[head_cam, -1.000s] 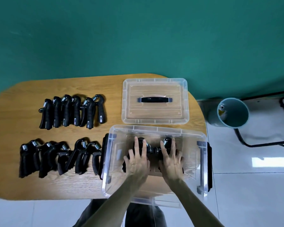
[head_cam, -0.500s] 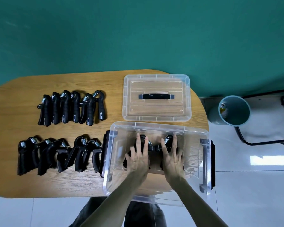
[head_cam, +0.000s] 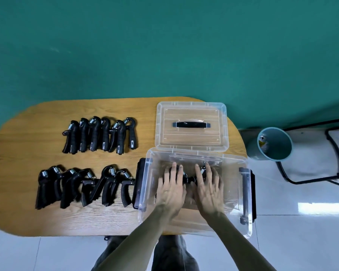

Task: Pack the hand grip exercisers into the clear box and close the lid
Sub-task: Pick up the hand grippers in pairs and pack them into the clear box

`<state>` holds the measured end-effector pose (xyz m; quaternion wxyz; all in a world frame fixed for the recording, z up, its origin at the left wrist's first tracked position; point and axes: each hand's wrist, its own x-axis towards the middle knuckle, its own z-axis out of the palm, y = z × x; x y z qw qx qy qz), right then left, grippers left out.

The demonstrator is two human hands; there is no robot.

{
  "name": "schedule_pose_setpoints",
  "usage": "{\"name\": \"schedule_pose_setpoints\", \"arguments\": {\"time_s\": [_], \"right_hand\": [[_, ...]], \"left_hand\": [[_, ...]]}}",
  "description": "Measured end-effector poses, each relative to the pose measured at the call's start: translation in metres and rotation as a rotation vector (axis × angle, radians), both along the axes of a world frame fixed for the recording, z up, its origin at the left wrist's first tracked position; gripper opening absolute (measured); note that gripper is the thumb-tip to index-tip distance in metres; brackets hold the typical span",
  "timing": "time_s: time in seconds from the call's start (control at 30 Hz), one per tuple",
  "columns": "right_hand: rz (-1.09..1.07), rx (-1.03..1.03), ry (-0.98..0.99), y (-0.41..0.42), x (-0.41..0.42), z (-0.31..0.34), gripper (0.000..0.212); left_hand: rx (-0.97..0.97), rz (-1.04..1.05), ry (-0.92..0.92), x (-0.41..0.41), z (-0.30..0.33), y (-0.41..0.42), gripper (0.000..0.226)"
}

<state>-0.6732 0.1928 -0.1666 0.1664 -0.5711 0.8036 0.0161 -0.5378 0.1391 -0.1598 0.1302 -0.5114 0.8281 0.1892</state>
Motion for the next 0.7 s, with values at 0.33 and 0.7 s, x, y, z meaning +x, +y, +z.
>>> {"name": "schedule_pose_setpoints", "arguments": {"time_s": [0.33, 0.7], "right_hand": [[0.059, -0.075, 0.06, -0.028, 0.047, 0.093, 0.05], [0.17, -0.106, 0.14, -0.074, 0.145, 0.15, 0.061]], "left_hand": [[-0.206, -0.154, 0.034, 0.044, 0.086, -0.032, 0.058], [-0.226, -0.048, 0.032, 0.159, 0.139, -0.073, 0.063]]}}
